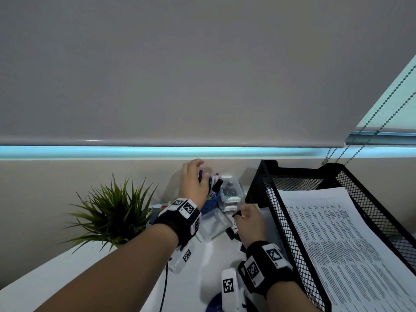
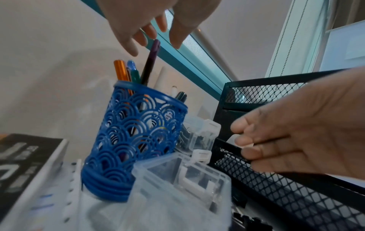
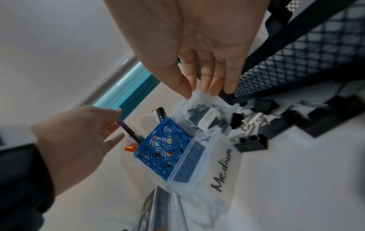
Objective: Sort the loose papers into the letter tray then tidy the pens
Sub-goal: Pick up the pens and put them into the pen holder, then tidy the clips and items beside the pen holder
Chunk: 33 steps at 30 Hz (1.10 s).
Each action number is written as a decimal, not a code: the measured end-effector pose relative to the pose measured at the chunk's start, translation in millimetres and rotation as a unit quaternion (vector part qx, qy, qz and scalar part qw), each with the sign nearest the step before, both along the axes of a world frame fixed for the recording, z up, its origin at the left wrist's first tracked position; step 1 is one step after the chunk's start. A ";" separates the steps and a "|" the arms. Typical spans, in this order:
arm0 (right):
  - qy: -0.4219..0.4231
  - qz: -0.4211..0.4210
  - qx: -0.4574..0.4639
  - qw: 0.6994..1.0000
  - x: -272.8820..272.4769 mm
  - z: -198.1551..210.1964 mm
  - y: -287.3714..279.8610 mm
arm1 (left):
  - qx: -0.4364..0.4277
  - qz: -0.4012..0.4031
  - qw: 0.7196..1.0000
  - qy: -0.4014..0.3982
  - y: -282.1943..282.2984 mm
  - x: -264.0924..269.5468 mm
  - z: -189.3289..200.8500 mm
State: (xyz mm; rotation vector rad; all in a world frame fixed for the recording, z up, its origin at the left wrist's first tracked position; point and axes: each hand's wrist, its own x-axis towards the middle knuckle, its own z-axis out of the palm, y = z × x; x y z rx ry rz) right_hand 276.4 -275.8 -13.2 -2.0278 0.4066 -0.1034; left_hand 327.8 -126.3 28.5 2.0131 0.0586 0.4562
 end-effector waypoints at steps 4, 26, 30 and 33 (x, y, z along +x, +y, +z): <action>0.077 0.026 -0.063 0.995 -15.4 -7.3 -3.1 | 0.007 0.009 1.000 -0.013 4.8 -21.0 -8.7; 0.130 0.094 -0.306 0.939 -53.3 -40.0 -0.4 | 0.141 0.002 0.975 0.172 26.2 -112.5 -77.3; 0.098 0.087 -0.265 0.955 -54.2 -27.8 5.0 | 0.208 0.001 0.957 0.204 28.1 -125.8 -76.5; 0.040 0.090 -0.256 0.962 -48.5 -11.1 14.4 | 0.247 0.000 0.945 0.214 28.0 -135.5 -74.9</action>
